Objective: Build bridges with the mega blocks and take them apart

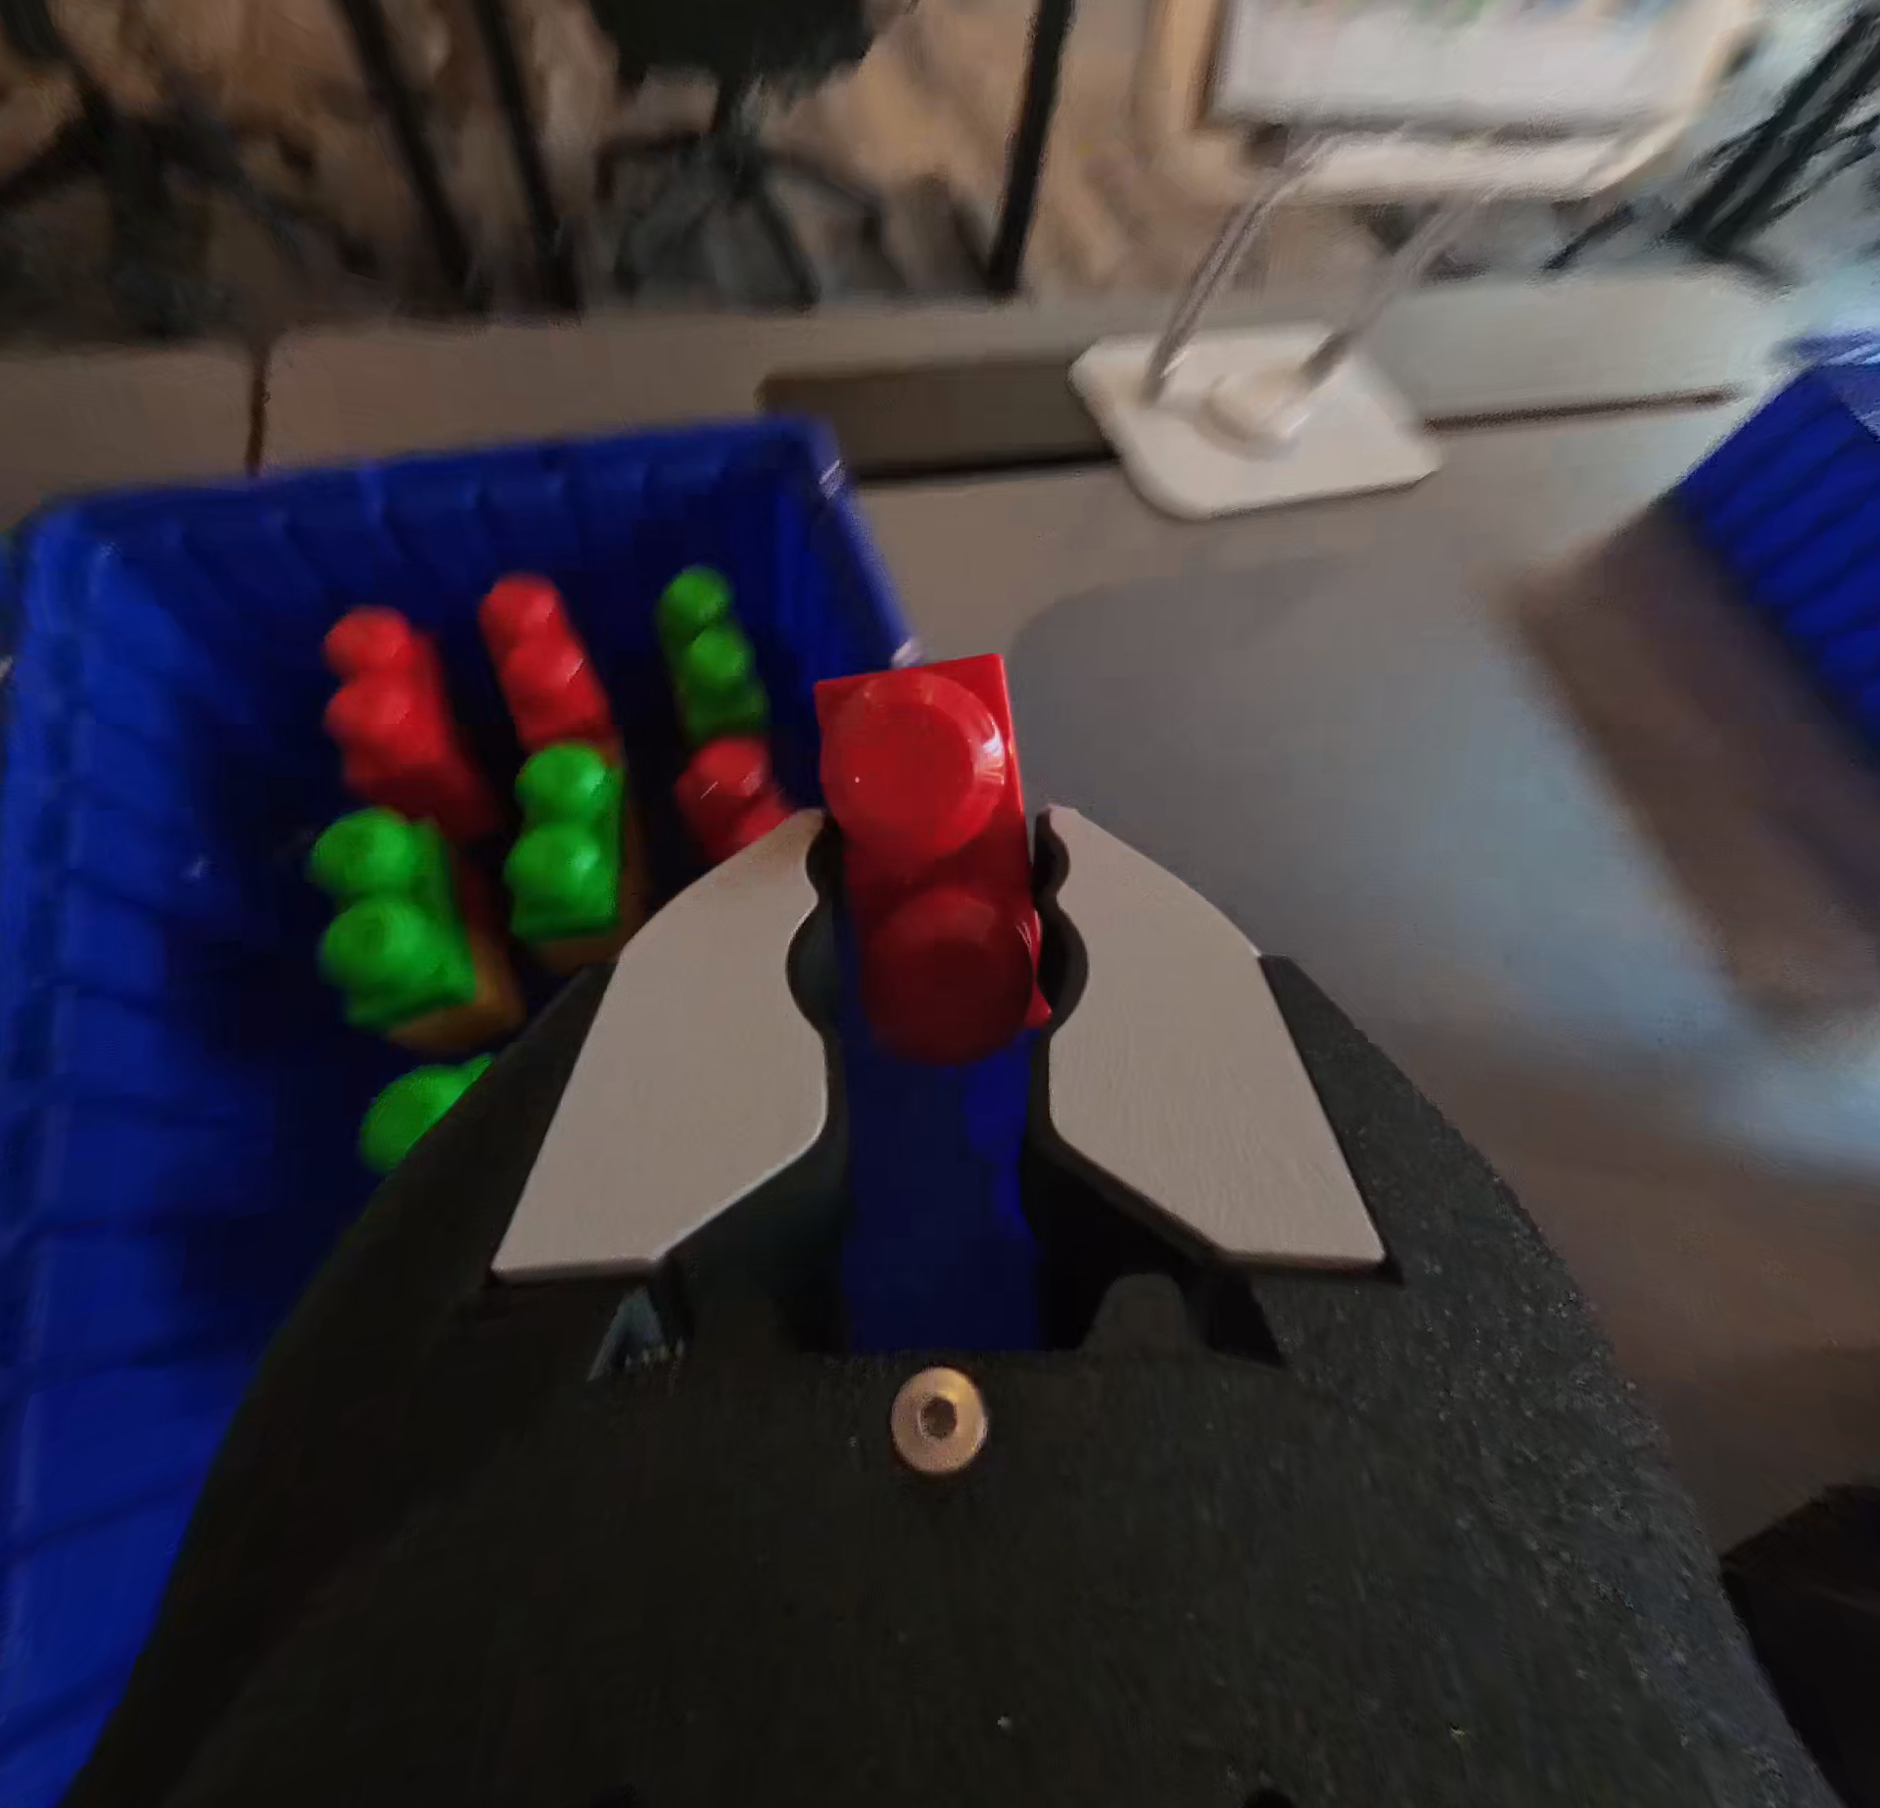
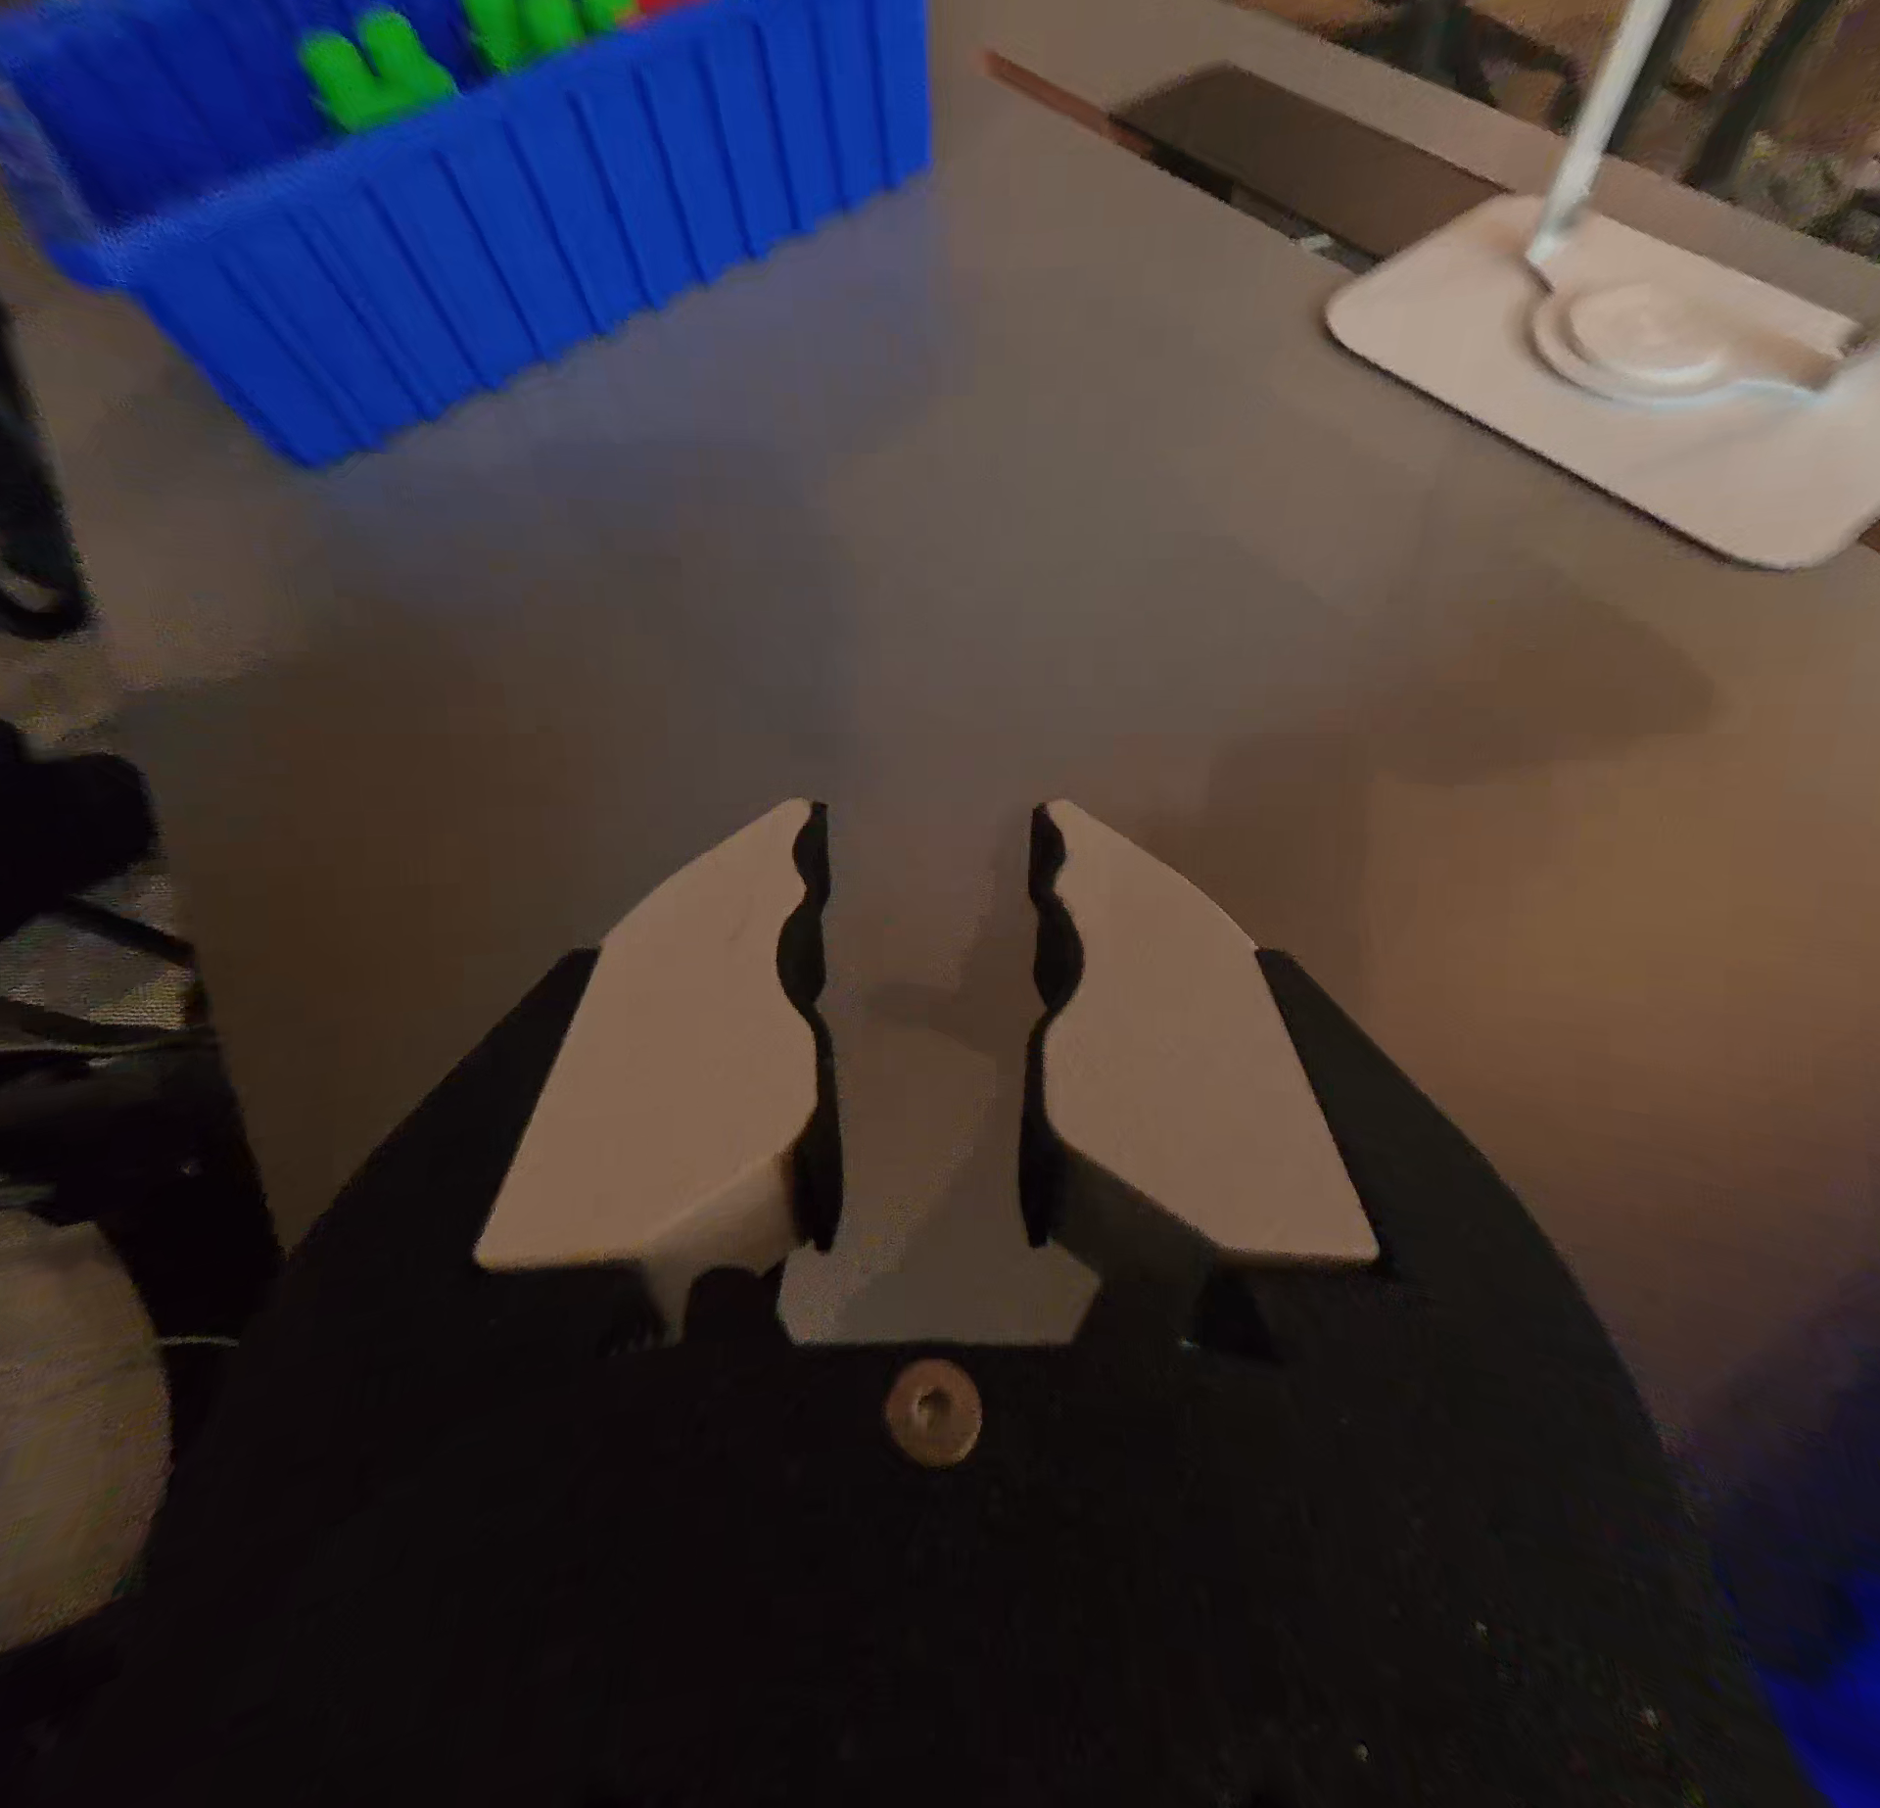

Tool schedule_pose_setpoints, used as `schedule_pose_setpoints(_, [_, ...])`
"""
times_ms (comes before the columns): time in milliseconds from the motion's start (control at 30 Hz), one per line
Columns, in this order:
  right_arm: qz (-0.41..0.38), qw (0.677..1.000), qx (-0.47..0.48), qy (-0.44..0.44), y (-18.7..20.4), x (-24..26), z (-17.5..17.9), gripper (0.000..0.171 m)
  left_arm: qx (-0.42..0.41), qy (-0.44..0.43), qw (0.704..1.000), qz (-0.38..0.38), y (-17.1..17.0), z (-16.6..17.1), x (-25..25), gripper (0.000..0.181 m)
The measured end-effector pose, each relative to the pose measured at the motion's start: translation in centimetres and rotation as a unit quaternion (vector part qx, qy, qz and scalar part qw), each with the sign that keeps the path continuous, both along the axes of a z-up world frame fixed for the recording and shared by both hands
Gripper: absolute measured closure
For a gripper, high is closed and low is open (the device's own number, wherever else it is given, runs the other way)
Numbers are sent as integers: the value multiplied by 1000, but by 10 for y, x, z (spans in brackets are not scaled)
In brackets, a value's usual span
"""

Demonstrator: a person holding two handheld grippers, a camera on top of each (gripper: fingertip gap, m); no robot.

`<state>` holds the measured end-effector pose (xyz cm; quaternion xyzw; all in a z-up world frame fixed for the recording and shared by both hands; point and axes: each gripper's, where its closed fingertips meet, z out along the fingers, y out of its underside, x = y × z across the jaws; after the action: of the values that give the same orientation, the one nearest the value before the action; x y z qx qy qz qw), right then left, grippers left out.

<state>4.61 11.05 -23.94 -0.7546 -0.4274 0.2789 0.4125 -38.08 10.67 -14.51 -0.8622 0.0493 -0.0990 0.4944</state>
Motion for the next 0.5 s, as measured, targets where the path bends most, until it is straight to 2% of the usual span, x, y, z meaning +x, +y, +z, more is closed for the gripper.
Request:
schedule_pose_setpoints(100, [39,998,1,47,-7,-23,23,132,77,-33,994,-70,-3,39,48,146])
schedule_pose_setpoints(233, [109,986,19,124,-18,-57,69,122,148,-69,973,-165,-7,74,110,146])
schedule_pose_setpoints(367, [180,961,28,208,-28,-87,122,106,195,-118,939,-258,-6,99,169,147])
schedule_pose_setpoints(500, [225,929,35,292,-22,-108,172,102,235,-188,887,-349,-3,120,217,147])
